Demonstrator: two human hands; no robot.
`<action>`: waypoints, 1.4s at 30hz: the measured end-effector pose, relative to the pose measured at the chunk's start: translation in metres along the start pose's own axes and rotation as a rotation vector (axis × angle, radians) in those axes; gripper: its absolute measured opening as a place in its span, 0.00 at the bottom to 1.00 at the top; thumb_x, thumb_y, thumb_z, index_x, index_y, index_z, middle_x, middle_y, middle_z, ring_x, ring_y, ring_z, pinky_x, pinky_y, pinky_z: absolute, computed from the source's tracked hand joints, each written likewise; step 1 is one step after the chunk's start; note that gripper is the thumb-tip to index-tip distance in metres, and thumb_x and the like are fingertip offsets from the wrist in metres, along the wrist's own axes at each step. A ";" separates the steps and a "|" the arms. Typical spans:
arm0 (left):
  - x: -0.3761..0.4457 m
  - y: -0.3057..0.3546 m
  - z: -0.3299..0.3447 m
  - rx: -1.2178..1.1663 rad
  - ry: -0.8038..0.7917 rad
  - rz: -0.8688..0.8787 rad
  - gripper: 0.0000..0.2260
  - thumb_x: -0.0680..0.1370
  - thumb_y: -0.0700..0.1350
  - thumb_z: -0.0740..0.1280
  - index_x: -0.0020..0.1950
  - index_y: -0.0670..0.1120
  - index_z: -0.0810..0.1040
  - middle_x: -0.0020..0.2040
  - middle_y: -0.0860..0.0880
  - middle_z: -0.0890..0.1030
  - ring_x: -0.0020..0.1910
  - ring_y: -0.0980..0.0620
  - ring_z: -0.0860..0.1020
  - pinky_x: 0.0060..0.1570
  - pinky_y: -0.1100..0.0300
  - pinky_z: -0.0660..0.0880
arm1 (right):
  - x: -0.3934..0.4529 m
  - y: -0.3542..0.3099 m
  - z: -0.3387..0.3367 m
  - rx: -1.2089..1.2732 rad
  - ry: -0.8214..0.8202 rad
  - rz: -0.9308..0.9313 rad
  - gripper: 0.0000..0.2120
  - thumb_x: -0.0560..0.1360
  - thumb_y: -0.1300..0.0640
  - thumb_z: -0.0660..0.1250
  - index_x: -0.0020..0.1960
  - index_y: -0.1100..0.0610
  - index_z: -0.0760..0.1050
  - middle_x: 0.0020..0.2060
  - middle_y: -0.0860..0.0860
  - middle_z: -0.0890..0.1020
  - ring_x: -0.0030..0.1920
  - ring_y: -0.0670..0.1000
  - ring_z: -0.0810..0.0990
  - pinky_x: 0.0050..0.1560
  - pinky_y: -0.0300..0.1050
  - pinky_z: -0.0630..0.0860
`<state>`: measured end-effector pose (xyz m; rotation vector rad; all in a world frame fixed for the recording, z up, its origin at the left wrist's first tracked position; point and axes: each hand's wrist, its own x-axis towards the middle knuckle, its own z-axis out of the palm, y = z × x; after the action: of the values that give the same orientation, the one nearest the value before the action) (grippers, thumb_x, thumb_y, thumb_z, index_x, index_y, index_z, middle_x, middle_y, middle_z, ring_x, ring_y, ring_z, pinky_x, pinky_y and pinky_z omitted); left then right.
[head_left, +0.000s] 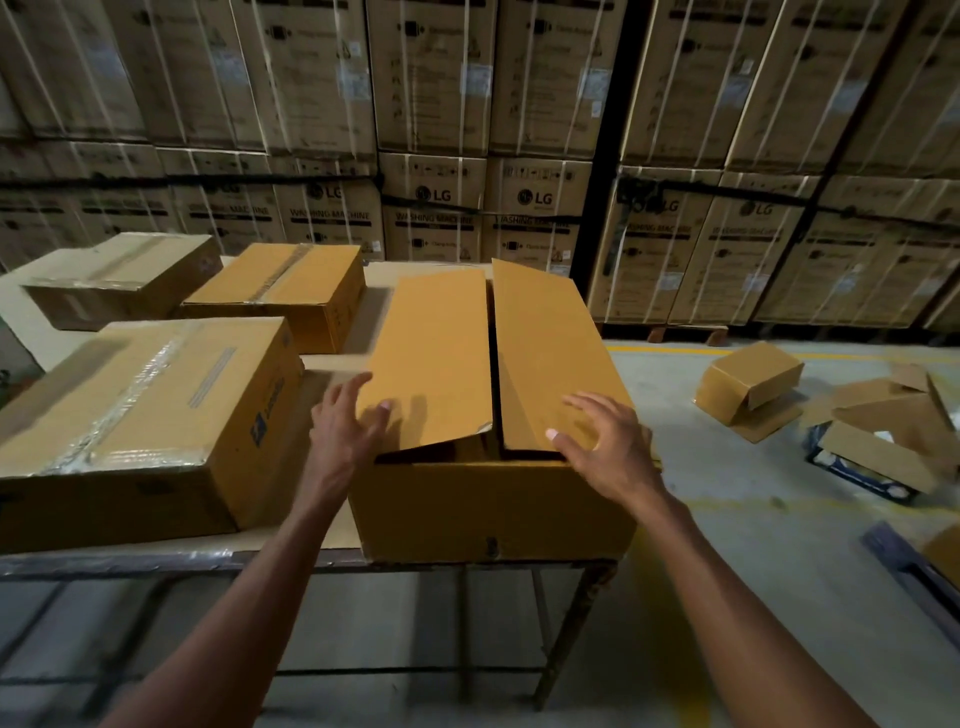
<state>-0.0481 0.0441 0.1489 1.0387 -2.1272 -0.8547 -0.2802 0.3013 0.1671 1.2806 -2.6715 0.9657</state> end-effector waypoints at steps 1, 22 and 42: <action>0.004 0.011 0.001 0.019 -0.019 0.067 0.22 0.82 0.55 0.66 0.76 0.54 0.69 0.75 0.44 0.69 0.70 0.46 0.67 0.66 0.43 0.70 | 0.000 -0.011 0.005 -0.060 -0.038 -0.038 0.32 0.76 0.33 0.67 0.77 0.42 0.69 0.77 0.47 0.69 0.77 0.53 0.64 0.73 0.59 0.59; 0.144 0.155 0.114 -0.240 -0.463 0.046 0.19 0.84 0.51 0.60 0.76 0.53 0.67 0.69 0.43 0.76 0.62 0.45 0.77 0.63 0.49 0.76 | 0.012 -0.021 -0.002 -0.083 0.165 -0.337 0.31 0.76 0.56 0.69 0.77 0.42 0.69 0.72 0.44 0.73 0.69 0.50 0.72 0.65 0.51 0.71; 0.104 0.296 0.285 0.053 -0.795 0.357 0.26 0.82 0.61 0.61 0.78 0.53 0.68 0.76 0.44 0.70 0.73 0.41 0.69 0.71 0.41 0.67 | 0.021 0.106 -0.089 0.524 0.818 0.369 0.43 0.77 0.67 0.71 0.82 0.42 0.54 0.79 0.50 0.65 0.72 0.52 0.72 0.69 0.59 0.76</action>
<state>-0.4421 0.1795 0.2273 0.3125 -2.8741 -1.1526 -0.3901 0.3848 0.1897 0.2468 -2.0635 1.8187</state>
